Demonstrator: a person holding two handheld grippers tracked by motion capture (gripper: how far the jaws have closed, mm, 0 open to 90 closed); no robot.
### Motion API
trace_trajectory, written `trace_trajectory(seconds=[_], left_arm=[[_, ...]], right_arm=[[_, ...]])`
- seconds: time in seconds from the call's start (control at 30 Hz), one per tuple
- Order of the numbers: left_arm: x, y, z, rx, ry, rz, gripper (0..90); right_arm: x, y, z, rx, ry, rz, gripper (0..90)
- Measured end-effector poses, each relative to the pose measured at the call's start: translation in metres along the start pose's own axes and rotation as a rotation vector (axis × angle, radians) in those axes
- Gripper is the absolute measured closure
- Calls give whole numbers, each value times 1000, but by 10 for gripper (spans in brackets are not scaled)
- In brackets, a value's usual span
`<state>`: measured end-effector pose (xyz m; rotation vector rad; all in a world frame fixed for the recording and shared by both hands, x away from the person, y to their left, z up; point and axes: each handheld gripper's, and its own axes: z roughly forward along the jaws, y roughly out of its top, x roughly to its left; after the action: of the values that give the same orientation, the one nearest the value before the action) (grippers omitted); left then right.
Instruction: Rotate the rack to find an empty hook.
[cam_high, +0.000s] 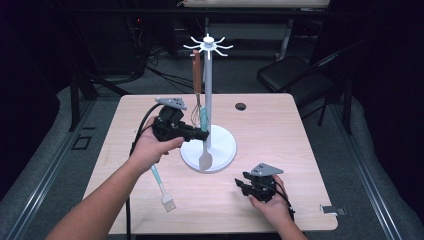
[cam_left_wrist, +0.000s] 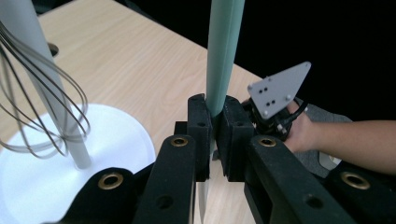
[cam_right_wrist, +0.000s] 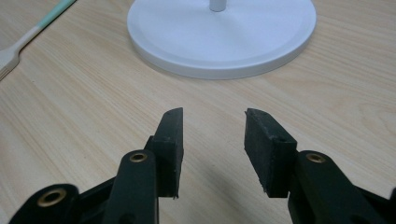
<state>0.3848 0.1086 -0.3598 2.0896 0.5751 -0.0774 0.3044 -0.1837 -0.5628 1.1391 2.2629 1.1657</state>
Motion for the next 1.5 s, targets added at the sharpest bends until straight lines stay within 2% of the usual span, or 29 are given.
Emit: trace_trajectory(seconds=[0.13,0.37,0.57,0.77,0.97,1.33,1.5], left_arm=[[-2,20,-11,-2,27,16,841],[-1,49,-22,-23,17,12,841],[0,73,-26,-49,-5,12,841],[2,90,-28,-48,5,6,841],[8,96,-27,-60,6,-13,841],[22,92,-22,-76,18,-62,840],[23,94,-20,-77,65,-60,832]], right_arm=[[-1,0,1,-1,0,3,572],[0,-1,1,17,-2,-2,569],[0,-2,4,3,3,9,567],[1,-3,5,4,10,9,566],[0,-2,3,-5,23,14,564],[1,-2,4,3,22,5,564],[1,-2,4,6,23,6,564]])
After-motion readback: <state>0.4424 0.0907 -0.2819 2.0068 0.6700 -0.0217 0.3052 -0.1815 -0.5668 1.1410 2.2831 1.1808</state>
